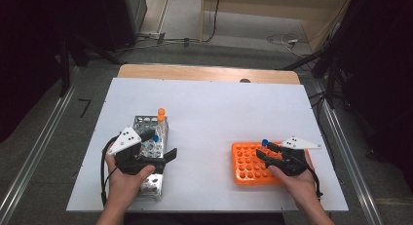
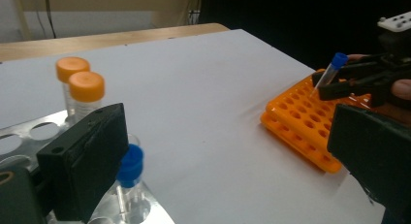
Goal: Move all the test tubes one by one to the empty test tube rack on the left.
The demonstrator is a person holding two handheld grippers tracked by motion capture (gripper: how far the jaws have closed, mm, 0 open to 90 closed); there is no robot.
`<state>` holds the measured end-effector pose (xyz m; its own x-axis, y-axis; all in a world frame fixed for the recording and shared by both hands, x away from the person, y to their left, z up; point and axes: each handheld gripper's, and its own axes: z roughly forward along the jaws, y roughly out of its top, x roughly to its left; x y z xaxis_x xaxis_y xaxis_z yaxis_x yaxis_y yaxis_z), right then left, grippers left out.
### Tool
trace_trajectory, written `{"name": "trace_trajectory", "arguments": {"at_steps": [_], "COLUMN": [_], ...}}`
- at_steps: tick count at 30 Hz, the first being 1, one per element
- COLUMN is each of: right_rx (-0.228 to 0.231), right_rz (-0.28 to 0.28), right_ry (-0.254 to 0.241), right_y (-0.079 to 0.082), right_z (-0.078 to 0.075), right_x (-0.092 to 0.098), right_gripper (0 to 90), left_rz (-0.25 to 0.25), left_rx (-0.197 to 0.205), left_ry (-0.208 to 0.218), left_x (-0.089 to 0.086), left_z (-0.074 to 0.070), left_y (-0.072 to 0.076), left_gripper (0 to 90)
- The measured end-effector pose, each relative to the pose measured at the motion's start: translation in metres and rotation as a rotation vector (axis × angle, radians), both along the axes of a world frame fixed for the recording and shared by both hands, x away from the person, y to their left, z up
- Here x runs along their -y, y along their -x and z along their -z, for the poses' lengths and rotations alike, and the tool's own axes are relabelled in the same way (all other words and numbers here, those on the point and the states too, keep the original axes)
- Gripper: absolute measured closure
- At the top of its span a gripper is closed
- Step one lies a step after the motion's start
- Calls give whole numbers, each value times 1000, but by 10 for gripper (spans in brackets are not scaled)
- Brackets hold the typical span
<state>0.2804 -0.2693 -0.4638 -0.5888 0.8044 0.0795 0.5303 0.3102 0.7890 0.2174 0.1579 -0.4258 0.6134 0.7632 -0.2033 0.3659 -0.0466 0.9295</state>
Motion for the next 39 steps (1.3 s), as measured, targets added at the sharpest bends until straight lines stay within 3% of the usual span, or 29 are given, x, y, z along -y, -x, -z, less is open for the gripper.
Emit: {"name": "trace_trajectory", "arguments": {"at_steps": [4, 14, 17, 25, 34, 39], "right_rx": [-17, 42, 41, 44, 137, 161], "right_rz": [-3, 52, 47, 36, 53, 17], "right_ry": [15, 113, 108, 62, -7, -35], "right_y": [-3, 0, 1, 2, 13, 19], "right_z": [3, 4, 4, 1, -16, -21], "right_x": [-2, -14, -16, -11, -9, -11], "right_gripper": [574, 694, 746, 751, 750, 751], "left_rz": [22, 39, 43, 67, 92, 111], "left_rx": [-2, 5, 6, 3, 7, 8], "left_ry": [-2, 0, -1, -9, 2, 2], "left_x": [9, 17, 18, 25, 32, 39], "left_z": [1, 0, 0, 2, 1, 1], "left_y": [2, 3, 3, 1, 2, 2], "left_gripper": [11, 12, 13, 24, 24, 24]}}
